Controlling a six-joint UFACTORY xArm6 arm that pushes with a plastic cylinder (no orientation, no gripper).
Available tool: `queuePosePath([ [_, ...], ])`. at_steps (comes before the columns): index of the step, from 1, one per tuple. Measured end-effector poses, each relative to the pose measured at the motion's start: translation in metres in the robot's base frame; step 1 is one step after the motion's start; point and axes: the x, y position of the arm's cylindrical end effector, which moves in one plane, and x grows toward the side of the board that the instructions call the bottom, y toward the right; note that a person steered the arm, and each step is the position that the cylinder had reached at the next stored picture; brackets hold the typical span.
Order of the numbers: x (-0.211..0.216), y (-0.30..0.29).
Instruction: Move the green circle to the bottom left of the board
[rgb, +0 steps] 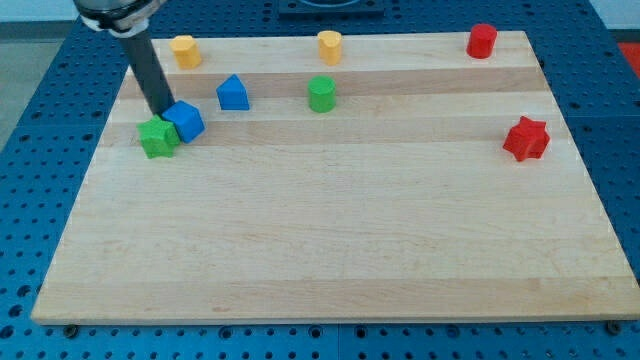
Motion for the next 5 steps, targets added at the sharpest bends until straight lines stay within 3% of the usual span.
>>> queuePosePath([
  [5, -0.001, 0.216],
])
